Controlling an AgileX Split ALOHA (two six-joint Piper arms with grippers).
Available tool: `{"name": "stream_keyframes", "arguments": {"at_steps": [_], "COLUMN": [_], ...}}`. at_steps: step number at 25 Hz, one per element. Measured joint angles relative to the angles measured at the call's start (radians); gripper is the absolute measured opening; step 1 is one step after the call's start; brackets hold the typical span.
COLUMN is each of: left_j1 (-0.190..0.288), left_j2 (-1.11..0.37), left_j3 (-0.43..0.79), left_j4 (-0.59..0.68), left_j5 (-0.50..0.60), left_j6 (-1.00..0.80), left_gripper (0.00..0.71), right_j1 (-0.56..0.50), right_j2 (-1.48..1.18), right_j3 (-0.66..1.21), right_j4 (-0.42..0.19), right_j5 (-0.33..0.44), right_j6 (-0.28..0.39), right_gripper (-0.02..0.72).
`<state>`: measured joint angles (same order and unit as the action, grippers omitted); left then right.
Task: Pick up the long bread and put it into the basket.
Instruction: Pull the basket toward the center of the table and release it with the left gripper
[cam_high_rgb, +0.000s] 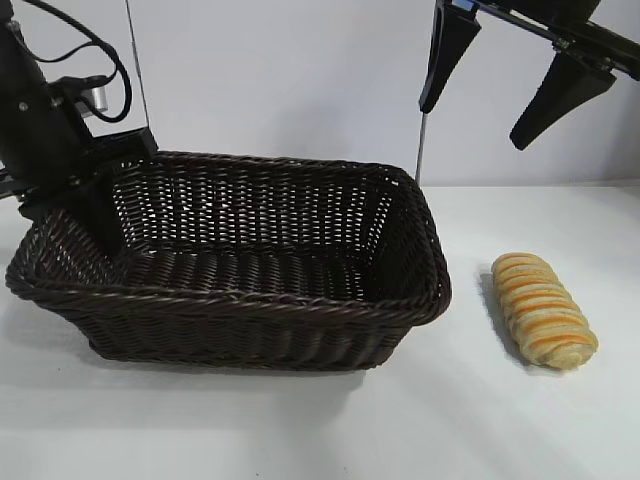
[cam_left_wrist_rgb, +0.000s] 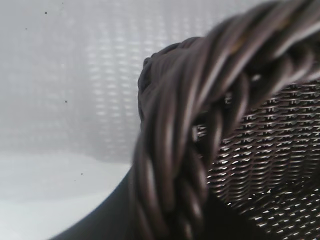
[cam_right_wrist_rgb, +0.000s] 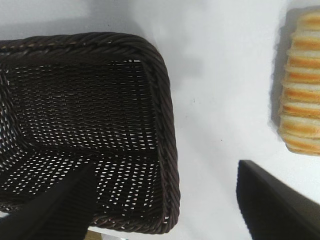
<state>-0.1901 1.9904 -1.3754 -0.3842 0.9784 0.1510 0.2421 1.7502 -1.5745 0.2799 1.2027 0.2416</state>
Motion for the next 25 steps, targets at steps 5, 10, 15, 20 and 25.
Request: {"name": "stream_keyframes", "arguments": {"at_steps": [5,10,15,20,25], "left_j1": [0.000,0.000,0.000,0.000,0.000], "left_j2": [0.002,0.002,0.003,0.036,0.055], "left_j3": [0.000,0.000,0.000,0.000,0.000], "left_j4": [-0.001,-0.003,-0.028,-0.035,-0.038], "left_j5": [-0.012,-0.013,-0.017,-0.006,-0.011], "left_j6": [0.000,-0.001,-0.001,-0.001,0.000], "left_gripper": [0.102,0.102,0.102,0.102,0.102], "right_j1": [0.000,0.000,0.000,0.000,0.000], "right_j2": [0.000,0.000,0.000,0.000,0.000], "right_j3": [0.000,0.000,0.000,0.000,0.000], "right_j4": [0.000,0.000,0.000,0.000,0.000], "right_j5": [0.000,0.000,0.000,0.000,0.000], "right_j6": [0.000,0.000,0.000,0.000,0.000], "right_gripper": [0.559,0.559,0.559,0.559,0.559]}}
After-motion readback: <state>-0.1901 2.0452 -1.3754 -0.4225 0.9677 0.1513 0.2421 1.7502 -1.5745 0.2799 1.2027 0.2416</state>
